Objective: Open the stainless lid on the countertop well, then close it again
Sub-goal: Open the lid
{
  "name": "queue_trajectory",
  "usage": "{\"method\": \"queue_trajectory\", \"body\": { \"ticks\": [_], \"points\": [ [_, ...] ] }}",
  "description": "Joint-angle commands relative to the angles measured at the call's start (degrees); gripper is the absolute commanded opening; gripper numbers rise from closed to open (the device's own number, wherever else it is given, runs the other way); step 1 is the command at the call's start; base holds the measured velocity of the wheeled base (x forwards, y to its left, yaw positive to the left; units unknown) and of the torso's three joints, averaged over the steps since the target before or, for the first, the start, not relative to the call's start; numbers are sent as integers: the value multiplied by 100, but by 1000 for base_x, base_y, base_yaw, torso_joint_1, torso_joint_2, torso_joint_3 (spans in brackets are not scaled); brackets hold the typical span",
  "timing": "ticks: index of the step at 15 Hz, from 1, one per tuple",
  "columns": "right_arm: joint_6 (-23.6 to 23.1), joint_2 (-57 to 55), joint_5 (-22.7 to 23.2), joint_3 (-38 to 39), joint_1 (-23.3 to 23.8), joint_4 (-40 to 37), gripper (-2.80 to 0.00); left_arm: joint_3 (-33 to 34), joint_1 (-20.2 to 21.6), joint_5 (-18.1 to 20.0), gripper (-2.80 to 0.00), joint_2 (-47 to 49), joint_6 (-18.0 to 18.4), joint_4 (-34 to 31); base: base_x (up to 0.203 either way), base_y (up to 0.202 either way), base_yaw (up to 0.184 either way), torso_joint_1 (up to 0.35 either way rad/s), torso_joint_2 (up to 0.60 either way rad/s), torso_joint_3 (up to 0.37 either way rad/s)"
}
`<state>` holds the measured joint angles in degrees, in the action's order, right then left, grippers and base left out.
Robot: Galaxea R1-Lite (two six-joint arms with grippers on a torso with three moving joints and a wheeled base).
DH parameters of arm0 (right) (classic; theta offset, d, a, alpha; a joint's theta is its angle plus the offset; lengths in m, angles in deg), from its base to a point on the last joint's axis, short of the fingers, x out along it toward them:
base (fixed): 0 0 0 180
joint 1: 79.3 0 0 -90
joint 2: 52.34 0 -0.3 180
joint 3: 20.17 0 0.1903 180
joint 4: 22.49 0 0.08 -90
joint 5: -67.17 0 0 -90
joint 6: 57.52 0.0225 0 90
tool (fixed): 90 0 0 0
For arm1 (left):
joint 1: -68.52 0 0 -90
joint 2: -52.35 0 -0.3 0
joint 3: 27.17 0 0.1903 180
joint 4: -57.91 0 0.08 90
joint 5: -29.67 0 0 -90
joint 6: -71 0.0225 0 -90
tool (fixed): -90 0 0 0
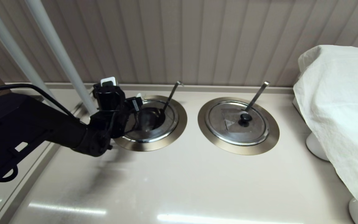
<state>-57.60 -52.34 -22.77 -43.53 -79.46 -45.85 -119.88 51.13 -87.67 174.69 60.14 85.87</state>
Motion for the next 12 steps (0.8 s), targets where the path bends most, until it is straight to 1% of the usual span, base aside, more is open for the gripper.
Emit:
{"method": "queue_trajectory", "body": {
  "ticks": [1,2,5,7,8,12],
  "points": [
    [-1,-3,2,0,-2,0,0,29,105,-25,0,-9,-18,9,0,0,0,0,0,0],
    [-1,-8,2,0,-10,0,0,14,250,-10,0,-19,-33,11,0,0,0,0,0,0],
    [-1,-8,1,0,-10,0,0,-229,870,35,0,29,-72,-4,0,0,0,0,0,0],
    [-1,0,2,0,-9,0,0,-399,1313,207,0,107,-74,-26,0,0,0,0,0,0],
    [-1,-9,1,0,-10,0,0,-539,1496,236,0,106,-74,-45,0,0,0,0,0,0],
    [-1,-7,0,0,-4,0,0,-921,2082,268,0,-194,-74,-279,0,0,0,0,0,0]
  ]
}}
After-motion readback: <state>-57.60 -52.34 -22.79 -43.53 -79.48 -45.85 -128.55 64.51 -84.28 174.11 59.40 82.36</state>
